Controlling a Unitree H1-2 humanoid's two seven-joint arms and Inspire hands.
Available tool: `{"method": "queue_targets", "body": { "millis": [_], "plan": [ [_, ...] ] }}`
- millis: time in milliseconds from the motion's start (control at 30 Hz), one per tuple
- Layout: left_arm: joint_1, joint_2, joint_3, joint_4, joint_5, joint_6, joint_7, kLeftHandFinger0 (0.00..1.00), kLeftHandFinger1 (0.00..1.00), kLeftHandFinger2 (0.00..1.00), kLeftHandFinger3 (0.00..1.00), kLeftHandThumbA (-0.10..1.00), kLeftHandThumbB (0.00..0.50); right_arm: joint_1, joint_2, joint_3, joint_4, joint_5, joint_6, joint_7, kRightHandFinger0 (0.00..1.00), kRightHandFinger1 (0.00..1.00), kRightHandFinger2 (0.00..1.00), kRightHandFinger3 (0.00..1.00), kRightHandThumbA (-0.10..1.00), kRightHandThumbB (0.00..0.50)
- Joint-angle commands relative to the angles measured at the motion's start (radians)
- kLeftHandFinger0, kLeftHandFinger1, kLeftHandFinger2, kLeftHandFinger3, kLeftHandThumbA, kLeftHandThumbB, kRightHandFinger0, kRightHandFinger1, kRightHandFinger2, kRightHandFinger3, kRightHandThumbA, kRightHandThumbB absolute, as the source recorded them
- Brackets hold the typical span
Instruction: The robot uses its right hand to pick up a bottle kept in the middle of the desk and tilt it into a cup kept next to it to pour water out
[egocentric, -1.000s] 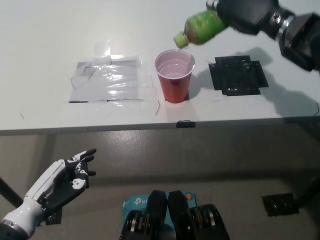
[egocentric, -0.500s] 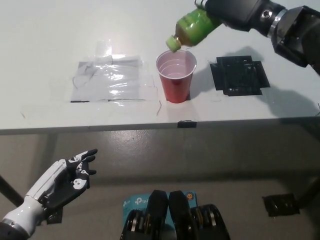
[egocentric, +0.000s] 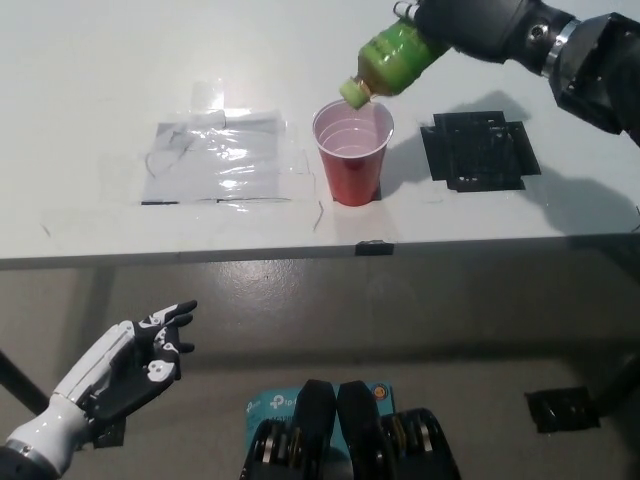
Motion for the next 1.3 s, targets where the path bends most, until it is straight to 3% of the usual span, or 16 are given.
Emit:
{"method": "queue_targets", "body": {
  "millis": [0, 100, 167, 233, 333, 467, 633, 733, 767, 833, 867, 900, 933, 1033, 1233, 1267],
  "plan": [
    [0.000, 0.020, -0.001, -0.038, 0.006, -0.013, -0.011, 0.88, 1.00, 1.00, 1.00, 0.72, 0.149, -0.019, 0.000, -0.102, -0.047, 0.141, 0.003, 0.087, 0.00, 0.01, 0.38, 0.24, -0.07, 0.236],
    [-0.001, 0.023, -0.001, -0.037, 0.003, -0.016, -0.016, 0.88, 1.00, 1.00, 1.00, 0.70, 0.113, 0.014, 0.033, -0.204, -0.049, 0.258, 0.019, 0.165, 0.00, 0.02, 0.37, 0.32, -0.09, 0.196],
    [0.003, 0.017, 0.000, -0.033, -0.001, -0.025, -0.016, 0.89, 1.00, 1.00, 1.00, 0.69, 0.116, 0.026, 0.057, -0.266, -0.048, 0.319, 0.040, 0.205, 0.00, 0.00, 0.25, 0.34, -0.10, 0.168],
    [0.005, 0.016, 0.000, -0.035, 0.001, -0.018, -0.012, 0.89, 1.00, 1.00, 1.00, 0.72, 0.152, 0.042, 0.082, -0.333, -0.043, 0.378, 0.052, 0.202, 0.00, 0.00, 0.10, 0.33, -0.10, 0.182],
    [0.014, 0.012, 0.002, -0.027, -0.004, -0.035, -0.015, 0.89, 1.00, 1.00, 1.00, 0.72, 0.137, 0.078, 0.149, -0.496, -0.017, 0.541, 0.133, 0.233, 0.00, 0.00, 0.03, 0.33, -0.10, 0.124],
    [0.015, 0.008, 0.002, -0.028, -0.001, -0.034, -0.011, 0.90, 1.00, 1.00, 1.00, 0.72, 0.154, 0.100, 0.188, -0.586, 0.048, 0.599, 0.143, 0.222, 0.00, 0.00, 0.08, 0.32, -0.10, 0.058],
    [0.020, 0.001, -0.002, -0.029, 0.008, -0.048, -0.007, 0.90, 1.00, 1.00, 1.00, 0.71, 0.138, 0.121, 0.237, -0.684, 0.108, 0.665, 0.107, 0.191, 0.00, 0.00, 0.10, 0.30, -0.10, 0.040],
    [0.022, -0.003, -0.004, -0.028, 0.014, -0.046, -0.002, 0.89, 1.00, 1.00, 1.00, 0.72, 0.169, 0.121, 0.263, -0.753, 0.154, 0.736, 0.075, 0.196, 0.00, 0.00, 0.23, 0.34, -0.10, 0.029],
    [0.023, -0.002, -0.006, -0.022, 0.016, -0.060, -0.006, 0.89, 1.00, 1.00, 1.00, 0.73, 0.171, 0.115, 0.271, -0.781, 0.174, 0.769, 0.050, 0.201, 0.00, 0.00, 0.22, 0.34, -0.10, 0.028],
    [0.024, -0.003, -0.004, -0.020, 0.013, -0.062, -0.007, 0.89, 1.00, 1.00, 1.00, 0.72, 0.169, 0.100, 0.289, -0.868, 0.222, 0.879, 0.002, 0.238, 0.00, 0.00, 0.02, 0.34, -0.10, 0.021],
    [0.028, -0.006, 0.000, -0.022, 0.008, -0.055, -0.005, 0.89, 1.00, 1.00, 1.00, 0.71, 0.181, 0.086, 0.296, -0.906, 0.255, 0.919, -0.020, 0.238, 0.00, 0.00, 0.00, 0.37, -0.10, 0.003],
    [0.030, -0.006, -0.001, -0.028, 0.012, -0.054, -0.003, 0.89, 1.00, 1.00, 1.00, 0.71, 0.174, 0.082, 0.300, -0.931, 0.260, 0.932, -0.006, 0.231, 0.00, 0.00, 0.00, 0.35, -0.10, 0.030],
    [0.029, -0.007, -0.001, -0.028, 0.013, -0.053, -0.003, 0.89, 1.00, 1.00, 1.00, 0.71, 0.183, 0.075, 0.305, -0.972, 0.270, 0.968, -0.007, 0.230, 0.00, 0.00, 0.00, 0.33, -0.10, 0.003],
    [0.032, -0.009, 0.000, -0.024, 0.017, -0.065, -0.004, 0.88, 1.00, 1.00, 1.00, 0.72, 0.199, 0.057, 0.312, -1.076, 0.299, 1.057, -0.003, 0.229, 0.00, 0.00, 0.01, 0.33, -0.10, 0.000],
    [0.032, -0.011, -0.001, -0.029, 0.015, -0.054, -0.006, 0.89, 1.00, 1.00, 1.00, 0.70, 0.166, 0.051, 0.303, -1.227, 0.321, 1.177, 0.004, 0.269, 0.00, 0.00, 0.02, 0.31, -0.10, 0.000],
    [0.032, -0.010, -0.003, -0.029, 0.017, -0.060, -0.009, 0.88, 1.00, 1.00, 1.00, 0.70, 0.160, 0.054, 0.308, -1.256, 0.313, 1.197, 0.017, 0.259, 0.00, 0.00, 0.02, 0.32, -0.10, 0.023]
  ]
}}
